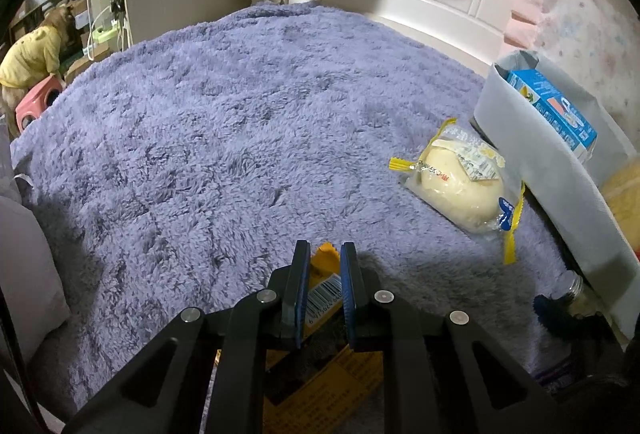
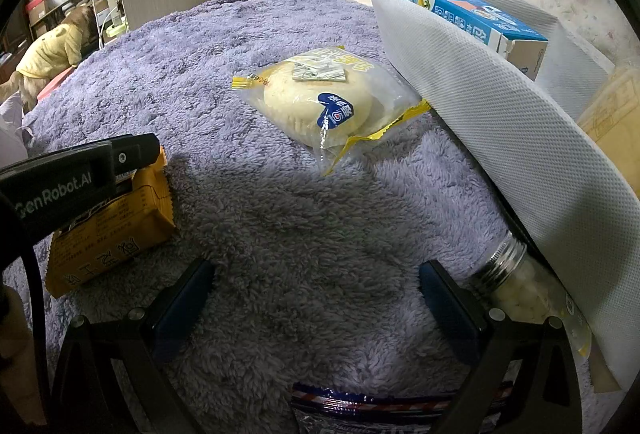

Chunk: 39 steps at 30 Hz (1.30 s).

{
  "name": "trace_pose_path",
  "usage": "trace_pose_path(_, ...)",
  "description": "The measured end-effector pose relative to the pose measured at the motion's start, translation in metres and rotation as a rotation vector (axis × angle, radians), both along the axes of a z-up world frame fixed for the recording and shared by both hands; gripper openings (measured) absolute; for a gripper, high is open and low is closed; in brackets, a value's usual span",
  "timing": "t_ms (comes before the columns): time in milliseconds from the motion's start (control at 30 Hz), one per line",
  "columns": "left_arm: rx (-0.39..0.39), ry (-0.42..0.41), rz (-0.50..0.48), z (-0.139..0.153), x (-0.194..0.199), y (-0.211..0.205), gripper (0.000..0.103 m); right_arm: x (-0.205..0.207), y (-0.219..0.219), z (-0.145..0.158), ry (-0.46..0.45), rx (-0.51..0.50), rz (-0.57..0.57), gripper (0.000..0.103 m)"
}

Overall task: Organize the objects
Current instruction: 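Reach the right gripper to the round bun bag and close on it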

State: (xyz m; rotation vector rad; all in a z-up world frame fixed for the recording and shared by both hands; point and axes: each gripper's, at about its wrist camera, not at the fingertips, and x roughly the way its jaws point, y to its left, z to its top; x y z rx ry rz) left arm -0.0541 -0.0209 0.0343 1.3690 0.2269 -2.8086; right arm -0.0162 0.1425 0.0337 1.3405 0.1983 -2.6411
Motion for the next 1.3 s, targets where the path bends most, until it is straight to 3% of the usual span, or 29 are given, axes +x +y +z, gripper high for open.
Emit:
trace_pose_path(300,0.081,-0.035,0.03,0.005,0.007,-0.012,0.015,0.0,0.0,0.0,0.0,0.0,-0.001,0.103)
trace_pose_path(600,0.069,-0.039,0.07,0.015,0.02,-0.017,0.015,-0.002,0.001,-0.001,-0.002,-0.011,0.001,0.103)
trace_pose_path(700,0.099,-0.043,0.058,0.017,0.024,-0.017,0.015,-0.002,0.0,-0.002,0.0,-0.006,0.001,0.103)
trace_pose_path(833,0.04,-0.029,0.072,0.02,0.037,-0.014,0.015,-0.002,-0.001,-0.002,-0.002,-0.009,0.0,0.103)
trace_pose_path(967,0.036,-0.016,0.045,0.026,0.044,-0.007,0.015,-0.001,0.0,-0.001,-0.001,-0.007,0.0,0.103)
trace_pose_path(1100,-0.035,-0.002,0.036,0.024,0.056,-0.002,0.015,-0.001,0.0,-0.001,-0.002,-0.005,0.0,0.103)
trace_pose_path(1300,0.052,-0.009,0.013,0.026,0.056,-0.009,0.015,-0.001,-0.002,0.001,-0.003,0.0,-0.005,0.103)
